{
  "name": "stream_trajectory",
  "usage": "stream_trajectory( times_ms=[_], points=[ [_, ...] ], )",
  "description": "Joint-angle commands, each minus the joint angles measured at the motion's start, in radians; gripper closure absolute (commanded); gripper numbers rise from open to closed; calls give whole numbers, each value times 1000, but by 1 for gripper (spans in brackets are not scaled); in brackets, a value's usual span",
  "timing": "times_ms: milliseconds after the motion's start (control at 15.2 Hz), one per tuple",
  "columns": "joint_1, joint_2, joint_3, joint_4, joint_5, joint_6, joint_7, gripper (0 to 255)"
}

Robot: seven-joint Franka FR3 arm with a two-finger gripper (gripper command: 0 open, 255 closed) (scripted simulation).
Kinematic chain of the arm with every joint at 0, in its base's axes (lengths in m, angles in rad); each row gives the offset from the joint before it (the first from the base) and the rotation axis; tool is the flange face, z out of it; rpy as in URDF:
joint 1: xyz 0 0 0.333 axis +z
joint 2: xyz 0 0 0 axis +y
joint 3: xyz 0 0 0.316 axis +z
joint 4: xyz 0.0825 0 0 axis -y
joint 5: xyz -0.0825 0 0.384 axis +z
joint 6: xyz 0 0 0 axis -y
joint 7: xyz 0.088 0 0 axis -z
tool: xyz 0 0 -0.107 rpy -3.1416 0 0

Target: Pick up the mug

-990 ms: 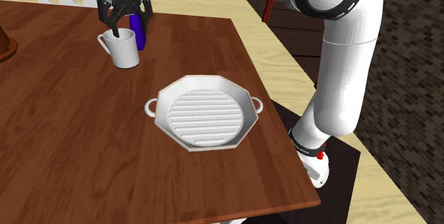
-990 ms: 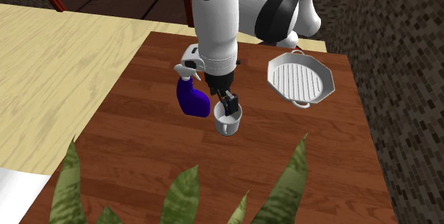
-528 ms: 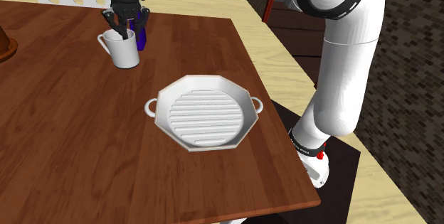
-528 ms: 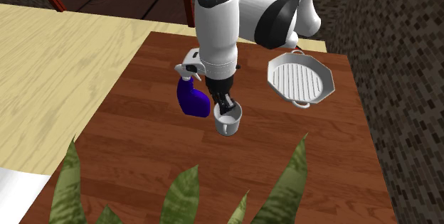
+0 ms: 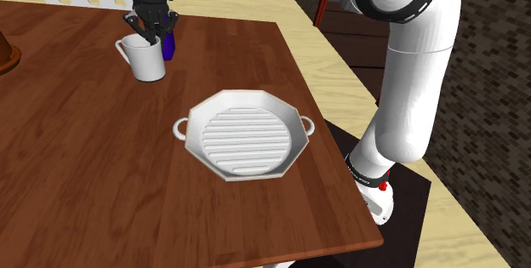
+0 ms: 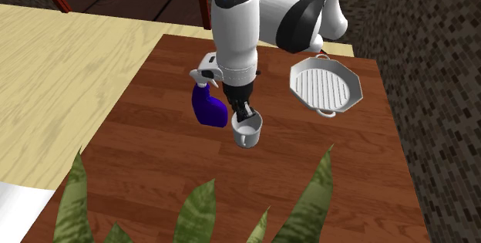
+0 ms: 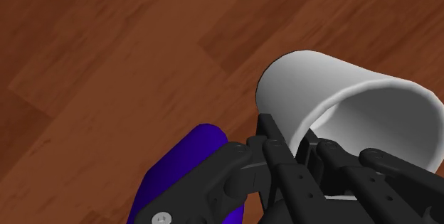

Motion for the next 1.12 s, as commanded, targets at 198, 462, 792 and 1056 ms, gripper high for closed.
stream_trajectory(
  times_ms=[198, 462, 792, 1056],
  points=[
    [4, 16, 0, 56, -1, -58, 2, 255],
    [11, 29, 1, 129, -5, -119, 4, 255],
    [23, 55, 1, 237, -12, -201, 8, 255],
    [30, 70, 1, 291, -17, -239, 10, 255]
  ],
)
